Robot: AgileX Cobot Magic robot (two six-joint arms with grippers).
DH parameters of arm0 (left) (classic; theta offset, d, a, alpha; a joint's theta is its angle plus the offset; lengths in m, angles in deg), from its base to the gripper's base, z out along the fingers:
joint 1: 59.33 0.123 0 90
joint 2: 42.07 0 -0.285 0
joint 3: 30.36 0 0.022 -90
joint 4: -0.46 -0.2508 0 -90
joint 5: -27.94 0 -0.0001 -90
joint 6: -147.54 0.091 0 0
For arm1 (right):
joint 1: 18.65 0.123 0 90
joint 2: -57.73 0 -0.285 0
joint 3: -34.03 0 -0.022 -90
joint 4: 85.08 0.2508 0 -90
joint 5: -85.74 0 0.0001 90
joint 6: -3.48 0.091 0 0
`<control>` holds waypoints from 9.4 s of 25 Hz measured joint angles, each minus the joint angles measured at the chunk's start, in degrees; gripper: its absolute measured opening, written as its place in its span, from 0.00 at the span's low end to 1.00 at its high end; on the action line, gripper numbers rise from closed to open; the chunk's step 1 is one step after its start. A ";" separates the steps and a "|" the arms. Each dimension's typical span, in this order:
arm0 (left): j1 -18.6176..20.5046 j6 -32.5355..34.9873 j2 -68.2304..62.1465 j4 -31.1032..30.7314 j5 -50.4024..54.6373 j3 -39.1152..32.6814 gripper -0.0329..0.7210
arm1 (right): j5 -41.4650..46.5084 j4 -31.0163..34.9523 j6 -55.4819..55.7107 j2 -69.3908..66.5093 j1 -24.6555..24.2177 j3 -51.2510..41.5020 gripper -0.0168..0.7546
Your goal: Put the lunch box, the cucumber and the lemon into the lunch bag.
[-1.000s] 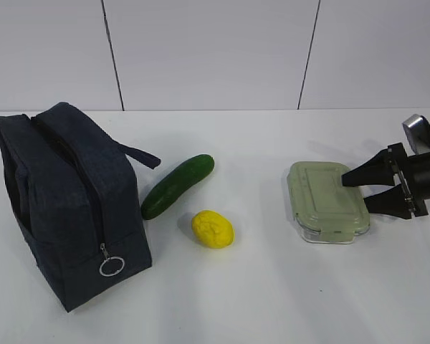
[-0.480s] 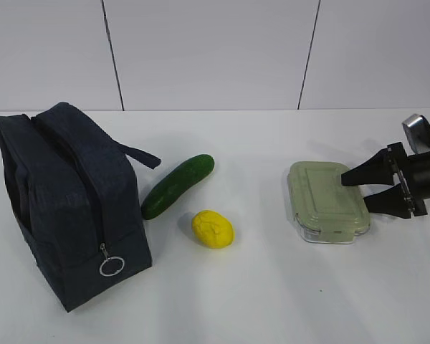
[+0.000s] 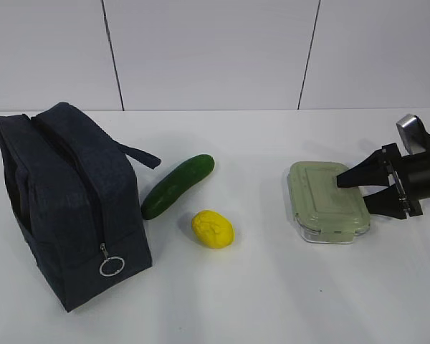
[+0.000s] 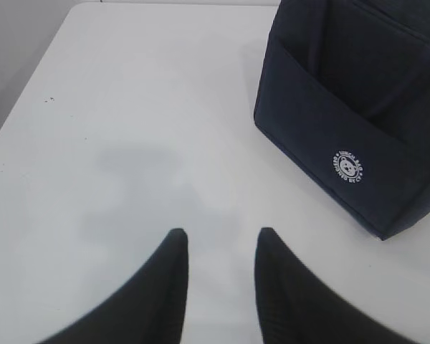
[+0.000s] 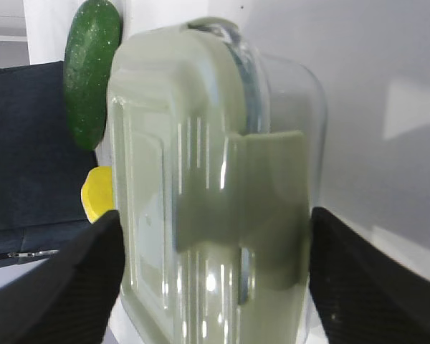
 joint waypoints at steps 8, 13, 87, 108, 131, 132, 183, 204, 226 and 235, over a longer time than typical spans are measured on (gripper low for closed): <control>0.00 0.00 0.00 0.00 0.00 0.00 0.36 | 0.00 -0.13 0.00 -1.99 0.05 0.21 0.79; 0.00 0.00 0.00 0.00 0.00 0.00 0.36 | 0.00 0.20 0.36 -1.99 0.05 0.32 0.79; 0.00 0.00 0.00 0.00 0.00 0.00 0.36 | -0.04 -2.69 2.94 -1.99 2.43 3.15 0.79; 0.00 0.00 0.00 0.00 0.00 0.00 0.36 | -0.04 -2.69 2.94 -1.99 2.43 3.15 0.65; 0.00 0.00 0.00 0.00 0.00 0.00 0.36 | 0.07 -2.58 2.94 -1.99 2.43 3.15 0.56; 0.00 0.00 0.00 0.00 0.00 0.00 0.36 | 0.07 -2.58 2.94 -1.99 2.43 3.15 0.56; 0.00 0.00 0.00 0.00 0.00 0.00 0.36 | -0.64 -0.21 4.46 -2.40 2.53 3.15 0.55; 0.00 0.00 0.00 0.00 0.00 0.00 0.36 | -1.90 1.09 5.43 -1.76 2.77 3.15 0.55; 0.00 0.00 0.00 0.00 0.00 0.00 0.36 | -2.05 2.51 9.86 1.55 5.48 3.15 0.55; 0.00 0.00 0.00 0.00 0.00 0.00 0.36 | -2.05 2.71 12.24 4.76 5.58 2.93 0.55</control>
